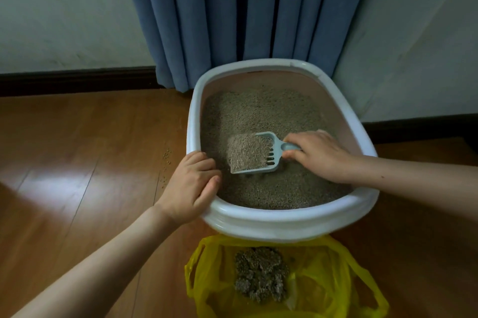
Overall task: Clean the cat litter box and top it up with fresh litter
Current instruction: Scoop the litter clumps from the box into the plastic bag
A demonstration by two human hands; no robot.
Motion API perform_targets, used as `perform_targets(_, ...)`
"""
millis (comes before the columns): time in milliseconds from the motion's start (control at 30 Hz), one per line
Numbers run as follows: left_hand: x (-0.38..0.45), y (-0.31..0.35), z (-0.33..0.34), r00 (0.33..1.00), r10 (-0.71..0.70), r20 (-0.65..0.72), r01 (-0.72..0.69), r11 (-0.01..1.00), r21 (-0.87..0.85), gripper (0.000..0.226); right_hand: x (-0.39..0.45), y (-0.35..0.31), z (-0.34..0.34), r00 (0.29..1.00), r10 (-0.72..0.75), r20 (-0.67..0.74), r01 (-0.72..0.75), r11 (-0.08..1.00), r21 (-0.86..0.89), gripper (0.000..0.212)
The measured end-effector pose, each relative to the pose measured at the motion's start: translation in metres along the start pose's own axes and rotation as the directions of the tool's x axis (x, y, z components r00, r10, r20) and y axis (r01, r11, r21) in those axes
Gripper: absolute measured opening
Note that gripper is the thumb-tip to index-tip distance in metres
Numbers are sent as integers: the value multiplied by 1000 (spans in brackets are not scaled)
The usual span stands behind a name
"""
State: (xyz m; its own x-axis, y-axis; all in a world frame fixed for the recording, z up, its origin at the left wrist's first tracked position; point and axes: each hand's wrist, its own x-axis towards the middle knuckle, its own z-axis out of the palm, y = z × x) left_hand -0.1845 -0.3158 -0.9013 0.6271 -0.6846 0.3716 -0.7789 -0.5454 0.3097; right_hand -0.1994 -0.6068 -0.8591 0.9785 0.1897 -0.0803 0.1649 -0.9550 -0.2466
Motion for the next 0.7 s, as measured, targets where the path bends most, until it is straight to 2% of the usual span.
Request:
perform_targets(133,0,1,-1,1000,3,0,-3,1000,13,45,-9,6,-11,995,96,38,-101,984,148,21)
perform_targets(233,0,1,-1,1000,1,4,-1,1000,11,45,-15,10,-17,991,66,117,-81,989,125,16)
perform_targets(400,1,1,-1,1000,2,12,-3,1000,23,45,-21,16,-24,986,86,142,-101,989,108,21)
perform_targets(567,0,1,-1,1000,-10,20,10,1000,19,46,-25,12,-27,984,71,164,-105,973,204,15)
perform_targets(633,0,1,-1,1000,-13,19,13,1000,17,47,-26,11,-27,979,53,198,-91,977,193,11)
perform_targets(700,0,0,-2,1000,-5,20,4,1000,14,47,-25,11,-26,983,55,174,-87,980,180,14)
